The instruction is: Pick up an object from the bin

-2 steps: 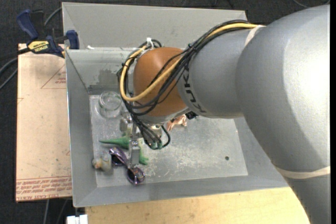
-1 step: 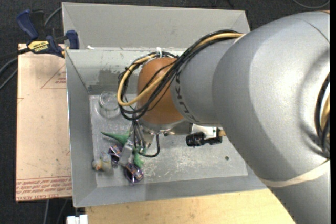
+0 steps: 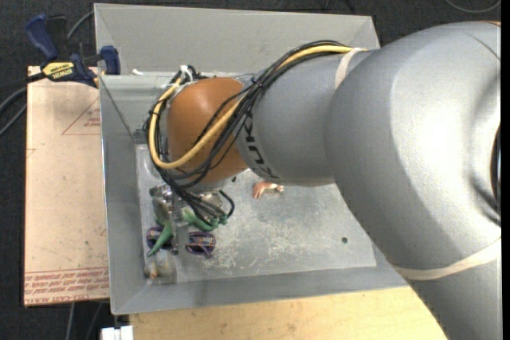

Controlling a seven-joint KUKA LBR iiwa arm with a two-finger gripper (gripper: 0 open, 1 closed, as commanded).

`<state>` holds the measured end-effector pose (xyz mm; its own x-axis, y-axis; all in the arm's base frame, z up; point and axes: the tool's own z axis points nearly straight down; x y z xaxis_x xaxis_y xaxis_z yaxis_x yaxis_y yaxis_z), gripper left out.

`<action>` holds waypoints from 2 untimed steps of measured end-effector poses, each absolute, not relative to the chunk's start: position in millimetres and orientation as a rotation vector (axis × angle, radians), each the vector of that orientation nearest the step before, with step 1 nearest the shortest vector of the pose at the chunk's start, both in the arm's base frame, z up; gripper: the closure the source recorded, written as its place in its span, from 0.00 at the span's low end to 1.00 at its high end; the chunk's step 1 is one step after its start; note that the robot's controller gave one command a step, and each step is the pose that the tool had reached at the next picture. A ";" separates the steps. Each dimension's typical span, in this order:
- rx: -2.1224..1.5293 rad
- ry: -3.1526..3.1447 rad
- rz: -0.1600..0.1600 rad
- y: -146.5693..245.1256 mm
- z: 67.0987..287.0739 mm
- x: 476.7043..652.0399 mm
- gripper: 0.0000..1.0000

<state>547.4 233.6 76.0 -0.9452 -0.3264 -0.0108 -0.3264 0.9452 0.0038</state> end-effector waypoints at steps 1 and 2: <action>-0.565 3.083 0.007 239.9 75.8 548.5 1.00; -0.563 3.083 0.008 242.0 79.0 547.9 1.00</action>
Offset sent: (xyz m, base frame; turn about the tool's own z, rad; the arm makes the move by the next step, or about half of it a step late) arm 0.0001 -0.0001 0.0284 0.0000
